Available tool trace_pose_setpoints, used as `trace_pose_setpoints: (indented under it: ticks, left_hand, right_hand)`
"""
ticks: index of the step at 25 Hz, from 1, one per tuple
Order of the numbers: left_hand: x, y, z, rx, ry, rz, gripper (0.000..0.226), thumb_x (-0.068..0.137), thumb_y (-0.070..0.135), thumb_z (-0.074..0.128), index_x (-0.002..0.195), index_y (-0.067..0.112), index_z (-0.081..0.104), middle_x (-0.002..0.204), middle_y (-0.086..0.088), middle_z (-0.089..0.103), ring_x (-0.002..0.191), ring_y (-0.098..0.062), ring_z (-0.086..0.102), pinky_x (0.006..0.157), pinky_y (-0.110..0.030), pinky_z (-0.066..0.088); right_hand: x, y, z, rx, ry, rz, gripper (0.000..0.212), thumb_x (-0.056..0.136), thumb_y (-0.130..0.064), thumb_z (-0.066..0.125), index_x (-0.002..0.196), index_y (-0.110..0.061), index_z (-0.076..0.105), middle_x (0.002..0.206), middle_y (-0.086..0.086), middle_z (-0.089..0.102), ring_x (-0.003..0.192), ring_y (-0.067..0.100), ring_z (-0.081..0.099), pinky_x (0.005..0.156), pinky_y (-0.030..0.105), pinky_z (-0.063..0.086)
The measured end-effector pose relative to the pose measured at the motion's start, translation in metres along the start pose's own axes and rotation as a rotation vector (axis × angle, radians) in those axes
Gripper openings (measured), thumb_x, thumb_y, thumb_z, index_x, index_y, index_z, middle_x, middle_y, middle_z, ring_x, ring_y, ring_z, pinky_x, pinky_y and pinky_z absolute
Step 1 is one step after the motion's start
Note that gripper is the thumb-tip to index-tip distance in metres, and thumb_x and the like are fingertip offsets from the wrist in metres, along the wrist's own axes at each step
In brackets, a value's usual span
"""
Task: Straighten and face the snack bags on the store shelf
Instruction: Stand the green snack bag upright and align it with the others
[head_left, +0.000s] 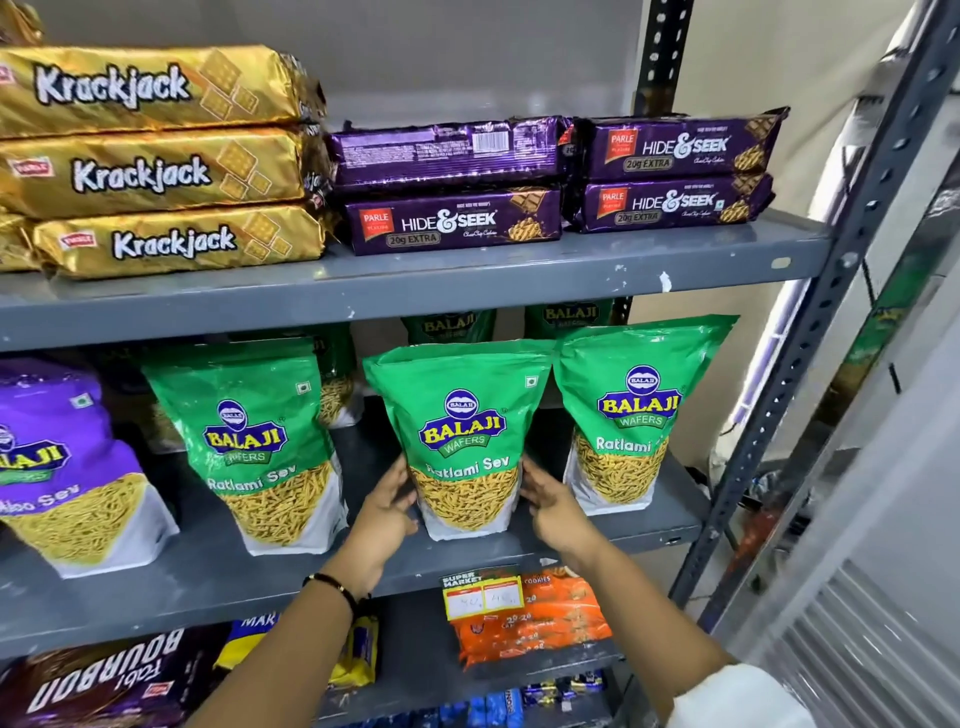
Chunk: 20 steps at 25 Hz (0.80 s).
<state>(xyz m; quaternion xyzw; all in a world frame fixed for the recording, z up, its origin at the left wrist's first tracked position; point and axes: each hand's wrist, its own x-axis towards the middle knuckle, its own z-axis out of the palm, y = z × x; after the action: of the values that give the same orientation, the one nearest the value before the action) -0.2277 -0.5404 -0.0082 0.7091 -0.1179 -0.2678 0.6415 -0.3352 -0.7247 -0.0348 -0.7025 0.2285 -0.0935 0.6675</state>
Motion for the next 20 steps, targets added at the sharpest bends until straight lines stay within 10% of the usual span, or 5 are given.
trace_pose_setpoints:
  ticks: [4,20]
  left_hand:
    - [-0.007,-0.002,0.003,0.006,-0.036,0.029,0.090,0.073,-0.031,0.032,0.145,0.022,0.019,0.154,-0.001,0.023,0.135,-0.025,0.036,0.061,-0.018,0.047]
    - [-0.002,-0.002,0.009,-0.045,-0.019,0.014,0.081,0.079,-0.027,0.034,0.143,0.022,0.023,0.153,-0.001,0.026,0.134,-0.027,0.038,0.083,-0.031,0.046]
  right_hand:
    - [0.001,-0.002,0.001,0.002,0.015,-0.011,0.080,0.073,0.031,0.019,0.139,-0.014,0.026,0.145,0.010,0.037,0.134,0.022,0.035,0.080,0.008,0.040]
    - [0.010,0.004,-0.006,-0.056,-0.008,-0.076,0.086,0.071,0.031,0.020,0.135,-0.026,0.016,0.139,0.004,0.036,0.136,0.027,0.032,0.102,0.021,0.027]
